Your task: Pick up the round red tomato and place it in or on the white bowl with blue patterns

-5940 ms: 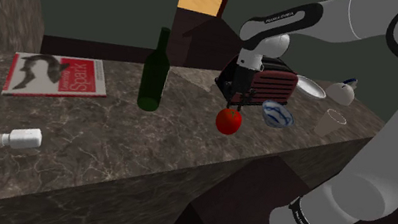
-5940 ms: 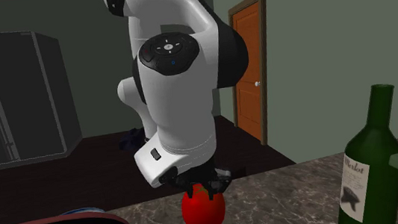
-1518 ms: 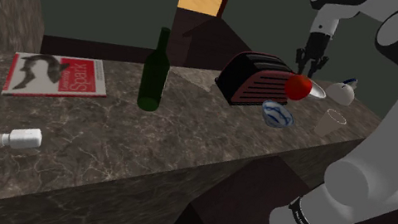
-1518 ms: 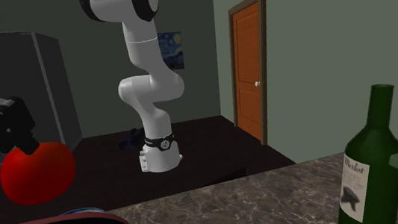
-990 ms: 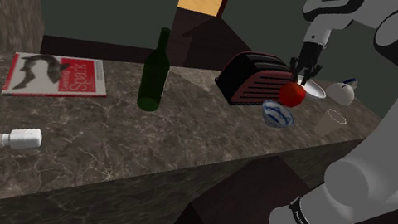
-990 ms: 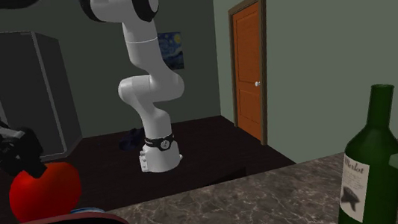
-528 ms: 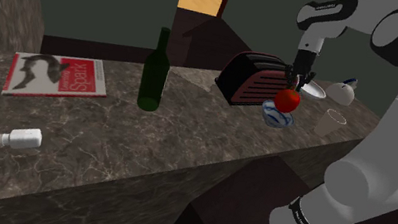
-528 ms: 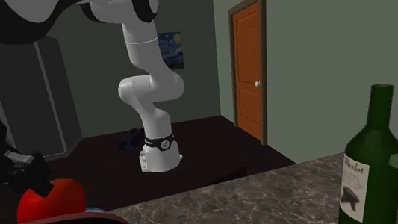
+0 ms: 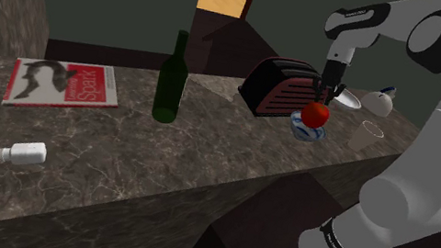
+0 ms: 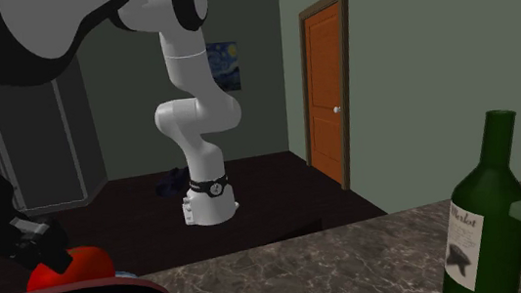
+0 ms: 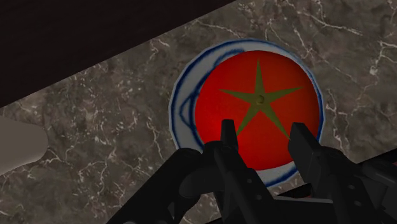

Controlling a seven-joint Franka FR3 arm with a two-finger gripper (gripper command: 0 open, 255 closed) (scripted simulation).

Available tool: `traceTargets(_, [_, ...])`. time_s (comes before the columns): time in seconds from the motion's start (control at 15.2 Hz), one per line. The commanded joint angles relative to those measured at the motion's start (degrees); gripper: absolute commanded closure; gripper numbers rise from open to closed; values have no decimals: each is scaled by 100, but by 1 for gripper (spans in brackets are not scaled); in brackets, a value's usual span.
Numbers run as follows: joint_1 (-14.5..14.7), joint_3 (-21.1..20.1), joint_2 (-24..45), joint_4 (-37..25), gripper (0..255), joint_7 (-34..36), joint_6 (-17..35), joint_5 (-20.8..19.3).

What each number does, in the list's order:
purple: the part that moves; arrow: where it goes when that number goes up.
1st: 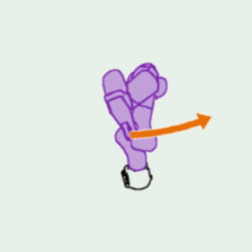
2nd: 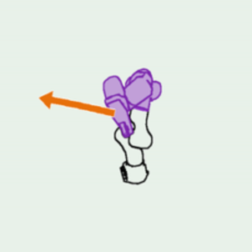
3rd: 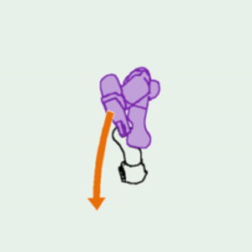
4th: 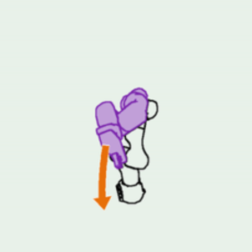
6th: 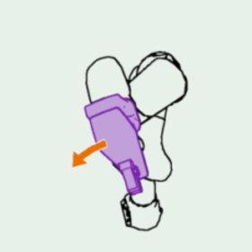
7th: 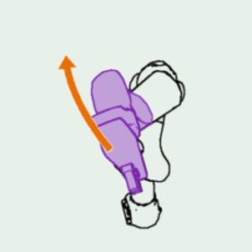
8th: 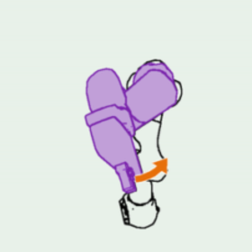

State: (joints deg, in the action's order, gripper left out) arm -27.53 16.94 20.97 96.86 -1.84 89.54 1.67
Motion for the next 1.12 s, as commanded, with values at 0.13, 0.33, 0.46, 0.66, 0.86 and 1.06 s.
traceTargets(0.13, [0,0,1,0,255,0,2,1])
traceTargets(0.33, [0,0,1,0,0,0,3,0])
traceTargets(0.46, [0,0,1,0,0,0,3,0])
traceTargets(0.66, [-31,-1,130,-540,0,-17,-412,24])
traceTargets(0.86, [-70,-4,282,-1075,0,-35,-797,53])
traceTargets(1.06, [-70,-4,282,-1074,0,-35,-797,53])
